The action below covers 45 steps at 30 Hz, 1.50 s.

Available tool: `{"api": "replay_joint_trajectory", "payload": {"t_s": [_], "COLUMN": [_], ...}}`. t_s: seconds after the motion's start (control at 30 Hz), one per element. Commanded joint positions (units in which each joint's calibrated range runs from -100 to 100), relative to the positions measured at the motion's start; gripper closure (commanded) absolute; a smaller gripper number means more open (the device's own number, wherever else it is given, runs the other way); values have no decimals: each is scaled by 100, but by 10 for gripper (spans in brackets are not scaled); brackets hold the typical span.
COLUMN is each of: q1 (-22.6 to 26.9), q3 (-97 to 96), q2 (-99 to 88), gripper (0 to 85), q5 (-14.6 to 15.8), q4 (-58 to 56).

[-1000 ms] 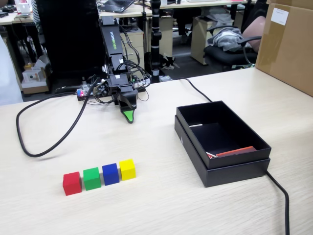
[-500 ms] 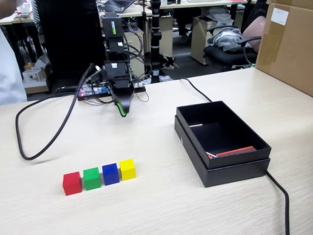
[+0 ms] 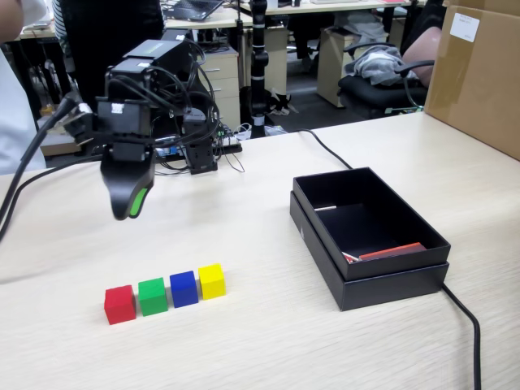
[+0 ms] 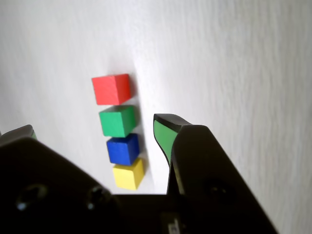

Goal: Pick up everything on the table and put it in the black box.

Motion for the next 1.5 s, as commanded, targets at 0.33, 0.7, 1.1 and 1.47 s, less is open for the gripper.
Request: {"api": "replay_joint_trajectory", "payload": {"t_s": [0.33,0.7,1.1,1.47], "q1": [-15,20,15,49], "q3": [3292,4290,4743,3764], "q2": [3093,4493,5239,2324], "gripper": [406,407,658,830], "q5": [-342,-459,-430,-264], "q4": [-706,-810,-827,-1155]}}
